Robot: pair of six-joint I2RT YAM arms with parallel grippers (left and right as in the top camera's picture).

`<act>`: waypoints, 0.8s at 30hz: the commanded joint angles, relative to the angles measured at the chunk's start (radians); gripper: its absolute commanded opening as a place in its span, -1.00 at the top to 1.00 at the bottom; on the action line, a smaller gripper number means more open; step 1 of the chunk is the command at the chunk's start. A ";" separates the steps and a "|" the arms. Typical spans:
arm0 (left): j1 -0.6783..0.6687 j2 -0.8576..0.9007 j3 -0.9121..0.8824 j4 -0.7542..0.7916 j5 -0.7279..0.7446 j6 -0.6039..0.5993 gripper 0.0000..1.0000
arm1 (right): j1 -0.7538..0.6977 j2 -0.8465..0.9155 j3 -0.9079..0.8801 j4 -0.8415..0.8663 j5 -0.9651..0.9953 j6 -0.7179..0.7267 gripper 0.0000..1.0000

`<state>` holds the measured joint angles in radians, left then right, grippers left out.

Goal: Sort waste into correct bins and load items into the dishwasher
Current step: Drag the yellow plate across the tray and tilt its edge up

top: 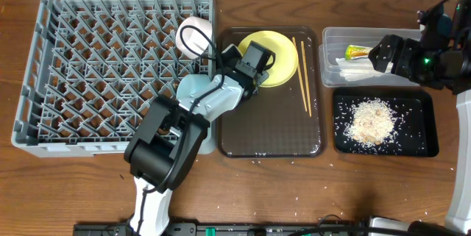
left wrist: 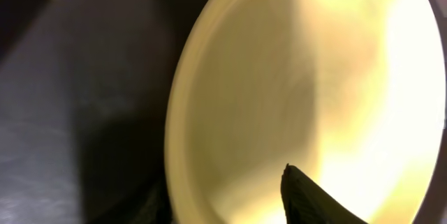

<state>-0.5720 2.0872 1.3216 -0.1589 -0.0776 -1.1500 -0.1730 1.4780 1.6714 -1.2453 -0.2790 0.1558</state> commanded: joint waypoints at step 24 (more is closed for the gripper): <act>0.073 -0.121 -0.044 -0.078 0.096 0.318 0.85 | -0.004 -0.001 0.009 -0.001 0.002 0.004 -0.99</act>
<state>-0.5186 2.0586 1.3010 -0.2188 0.0200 -1.0103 -0.1730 1.4780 1.6714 -1.2453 -0.2790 0.1558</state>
